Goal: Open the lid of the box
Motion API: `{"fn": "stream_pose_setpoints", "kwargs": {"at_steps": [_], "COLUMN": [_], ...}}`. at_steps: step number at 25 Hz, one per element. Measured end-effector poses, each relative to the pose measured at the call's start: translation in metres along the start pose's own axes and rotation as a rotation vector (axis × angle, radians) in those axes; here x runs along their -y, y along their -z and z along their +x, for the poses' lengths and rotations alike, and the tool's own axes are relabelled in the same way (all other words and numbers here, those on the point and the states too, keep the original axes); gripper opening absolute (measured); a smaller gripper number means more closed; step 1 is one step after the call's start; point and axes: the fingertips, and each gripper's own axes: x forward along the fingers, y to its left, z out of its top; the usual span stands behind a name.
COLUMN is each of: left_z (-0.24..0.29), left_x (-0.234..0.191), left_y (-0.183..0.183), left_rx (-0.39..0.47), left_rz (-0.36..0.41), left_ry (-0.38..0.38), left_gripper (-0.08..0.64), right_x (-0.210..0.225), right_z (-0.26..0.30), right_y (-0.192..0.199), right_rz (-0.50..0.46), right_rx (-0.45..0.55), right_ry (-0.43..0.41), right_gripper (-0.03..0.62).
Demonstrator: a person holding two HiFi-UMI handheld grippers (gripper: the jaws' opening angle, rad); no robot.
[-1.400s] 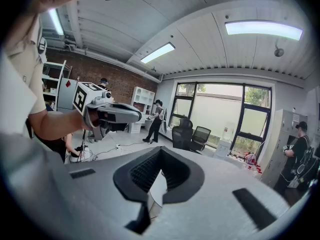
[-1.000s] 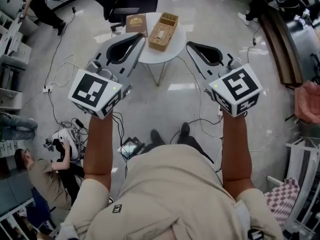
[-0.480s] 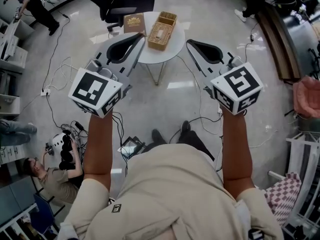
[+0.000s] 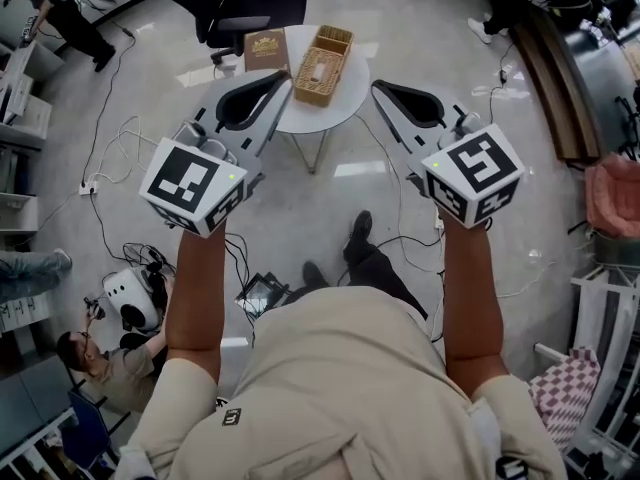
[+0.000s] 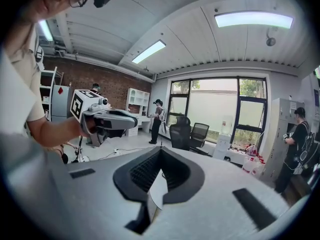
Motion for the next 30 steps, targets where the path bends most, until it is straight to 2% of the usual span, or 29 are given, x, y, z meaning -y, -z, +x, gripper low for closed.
{"fn": "stream_pose_setpoints", "kwargs": {"at_steps": [7, 18, 30], "left_z": [0.031, 0.116, 0.194], "left_x": [-0.031, -0.062, -0.091], "left_y": [0.012, 0.026, 0.042], "left_rx": [-0.052, -0.096, -0.150], "left_rz": [0.001, -0.002, -0.015], "left_ry": [-0.058, -0.109, -0.140], "left_gripper": [0.014, 0.014, 0.014], "right_x": [0.039, 0.113, 0.192], "right_z": [0.041, 0.085, 0.120], "right_y": [0.000, 0.008, 0.025], "right_rz": [0.004, -0.002, 0.021], "right_rx": [0.036, 0.053, 0.051], "right_ry": [-0.068, -0.174, -0.231], "right_gripper": [-0.008, -0.008, -0.008]}}
